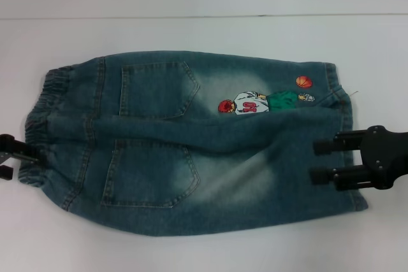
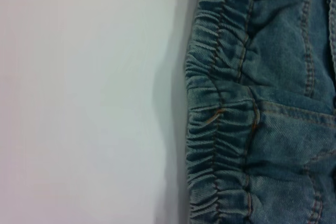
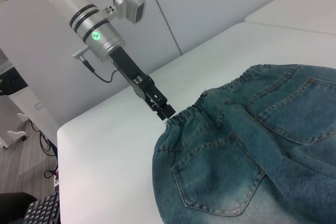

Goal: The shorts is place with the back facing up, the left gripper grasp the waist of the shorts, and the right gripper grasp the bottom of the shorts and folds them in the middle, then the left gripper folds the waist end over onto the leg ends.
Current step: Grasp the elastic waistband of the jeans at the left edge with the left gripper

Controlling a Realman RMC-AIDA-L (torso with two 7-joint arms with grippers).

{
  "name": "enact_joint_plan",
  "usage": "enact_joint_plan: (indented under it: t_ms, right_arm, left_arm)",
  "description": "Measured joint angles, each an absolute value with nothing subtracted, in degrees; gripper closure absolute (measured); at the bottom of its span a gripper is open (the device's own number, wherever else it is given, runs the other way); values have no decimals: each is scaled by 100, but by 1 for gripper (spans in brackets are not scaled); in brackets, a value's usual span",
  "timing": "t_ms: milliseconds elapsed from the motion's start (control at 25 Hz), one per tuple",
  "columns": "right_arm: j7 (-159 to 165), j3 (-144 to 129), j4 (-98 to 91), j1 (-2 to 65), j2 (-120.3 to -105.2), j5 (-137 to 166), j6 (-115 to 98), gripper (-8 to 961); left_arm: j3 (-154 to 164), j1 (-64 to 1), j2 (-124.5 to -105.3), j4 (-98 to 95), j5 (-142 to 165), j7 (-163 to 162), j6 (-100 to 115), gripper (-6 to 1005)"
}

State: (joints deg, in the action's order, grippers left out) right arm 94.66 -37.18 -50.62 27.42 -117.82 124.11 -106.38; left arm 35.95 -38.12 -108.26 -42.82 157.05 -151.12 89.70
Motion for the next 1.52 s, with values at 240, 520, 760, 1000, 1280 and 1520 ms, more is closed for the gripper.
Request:
enact_joint_plan:
  t_ms: [240, 520, 760, 1000, 1280, 1520]
  right_arm:
    - [9465, -3718, -5062, 2742, -11768, 12410, -10658, 196]
    - [9465, -3718, -5062, 2745, -11768, 12410, -10658, 196]
    - [9466, -3718, -5062, 2751, -11768, 12410, -10662, 196]
    - [9466, -3717, -5062, 2751, -11767, 12410, -10669, 196]
    - [9465, -3717, -5062, 2751, -11764, 12405, -10670, 196]
    - [9459, -3718, -5062, 2756, -11773, 12406, -10670, 196]
  left_arm:
    - [3595, -3817, -10841, -4186, 15706, -15116, 8865, 174]
    - [3612, -3830, -10866, -4119, 15736, -15117, 8814, 173]
    - [3612, -3866, -10873, -4120, 15749, -15117, 8849, 173]
    - [3612, -3904, -10916, -4122, 15751, -15117, 8889, 174]
    - [3612, -3954, -10951, -4139, 15713, -15099, 8872, 173]
    - [3612, -3976, -10967, -4128, 15710, -15079, 8752, 174]
